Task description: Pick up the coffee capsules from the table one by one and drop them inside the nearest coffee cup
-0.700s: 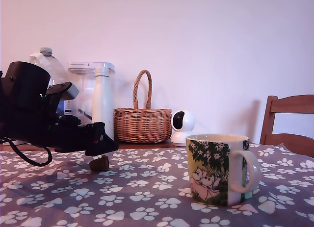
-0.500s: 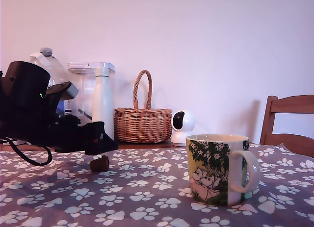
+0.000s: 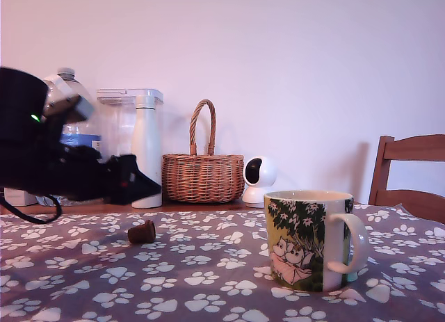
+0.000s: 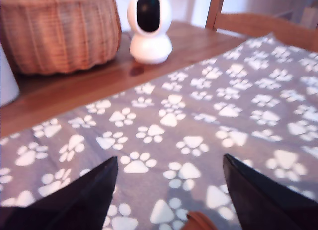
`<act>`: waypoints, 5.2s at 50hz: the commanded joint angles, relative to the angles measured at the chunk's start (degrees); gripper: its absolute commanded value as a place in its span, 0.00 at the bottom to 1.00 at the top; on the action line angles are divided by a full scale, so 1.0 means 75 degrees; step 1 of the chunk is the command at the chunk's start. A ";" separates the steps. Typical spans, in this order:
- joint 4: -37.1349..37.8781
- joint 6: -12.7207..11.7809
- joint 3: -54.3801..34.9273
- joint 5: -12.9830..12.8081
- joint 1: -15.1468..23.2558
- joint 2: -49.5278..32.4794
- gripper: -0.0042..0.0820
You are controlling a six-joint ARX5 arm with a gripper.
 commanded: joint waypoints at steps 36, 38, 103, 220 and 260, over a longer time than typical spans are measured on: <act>0.1515 -0.0012 -0.1833 0.0149 0.0012 -0.0105 0.75; 0.1515 0.0044 -0.1830 0.0149 0.0012 -0.0105 0.75; -0.5348 0.3643 0.1649 0.0350 0.0006 -0.0105 0.64; -0.8390 0.2500 0.1644 0.2661 -0.0347 -0.3398 0.11; -0.8078 0.1877 0.1635 0.2486 -0.2151 -0.3535 0.11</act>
